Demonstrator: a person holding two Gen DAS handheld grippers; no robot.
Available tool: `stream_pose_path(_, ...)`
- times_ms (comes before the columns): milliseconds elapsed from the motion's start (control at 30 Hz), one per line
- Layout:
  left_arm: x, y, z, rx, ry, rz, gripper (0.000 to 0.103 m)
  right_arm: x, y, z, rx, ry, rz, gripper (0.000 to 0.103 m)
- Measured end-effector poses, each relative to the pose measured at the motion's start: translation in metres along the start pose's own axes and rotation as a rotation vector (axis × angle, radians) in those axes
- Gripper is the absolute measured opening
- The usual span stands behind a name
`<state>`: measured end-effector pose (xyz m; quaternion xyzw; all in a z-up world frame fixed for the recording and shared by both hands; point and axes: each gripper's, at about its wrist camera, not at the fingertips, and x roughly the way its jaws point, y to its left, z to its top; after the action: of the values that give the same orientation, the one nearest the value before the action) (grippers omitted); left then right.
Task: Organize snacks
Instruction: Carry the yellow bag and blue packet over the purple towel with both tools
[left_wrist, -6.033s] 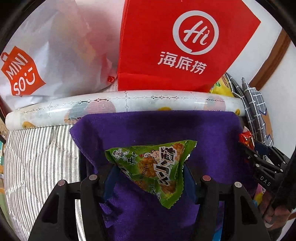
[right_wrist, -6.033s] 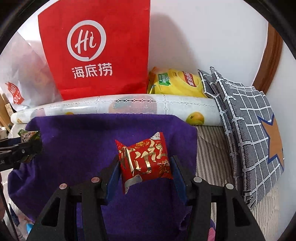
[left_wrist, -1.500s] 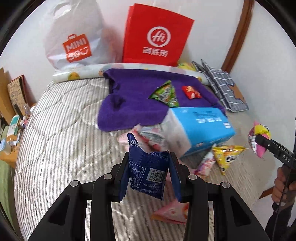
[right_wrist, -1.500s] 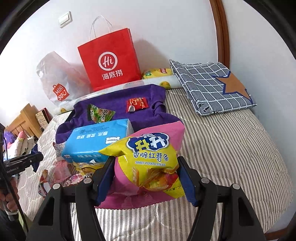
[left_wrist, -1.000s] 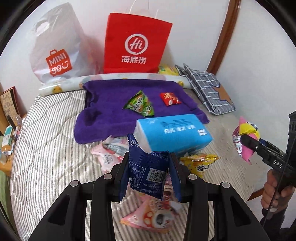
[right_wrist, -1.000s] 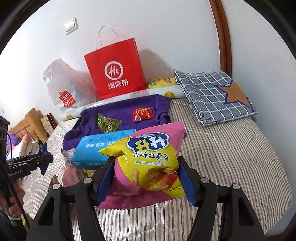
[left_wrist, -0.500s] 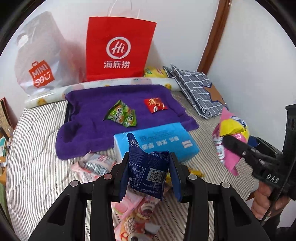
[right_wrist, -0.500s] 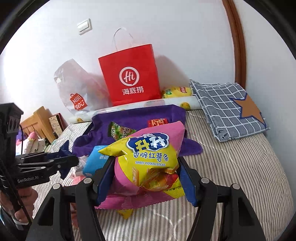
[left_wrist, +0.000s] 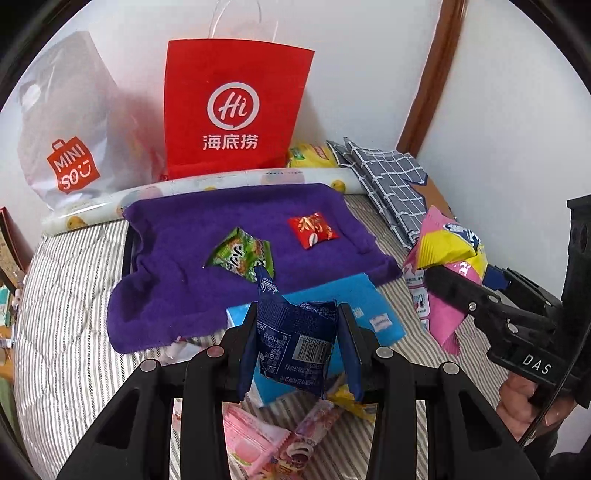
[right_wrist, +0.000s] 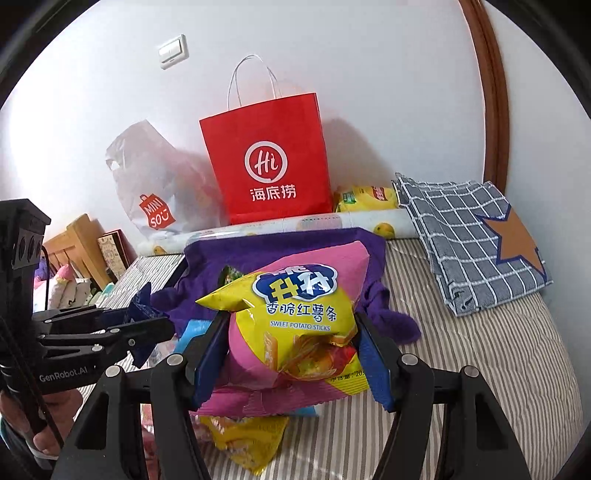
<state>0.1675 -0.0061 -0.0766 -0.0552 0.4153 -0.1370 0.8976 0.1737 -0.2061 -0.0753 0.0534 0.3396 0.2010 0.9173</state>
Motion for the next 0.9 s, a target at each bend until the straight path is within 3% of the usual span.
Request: stream_pose_path(900,0.015,0.04,0.047,-0.017,-0.008,0.059,0.04,0.057,0.0,0.051,-0.006,-0.011,-0.007,0.064)
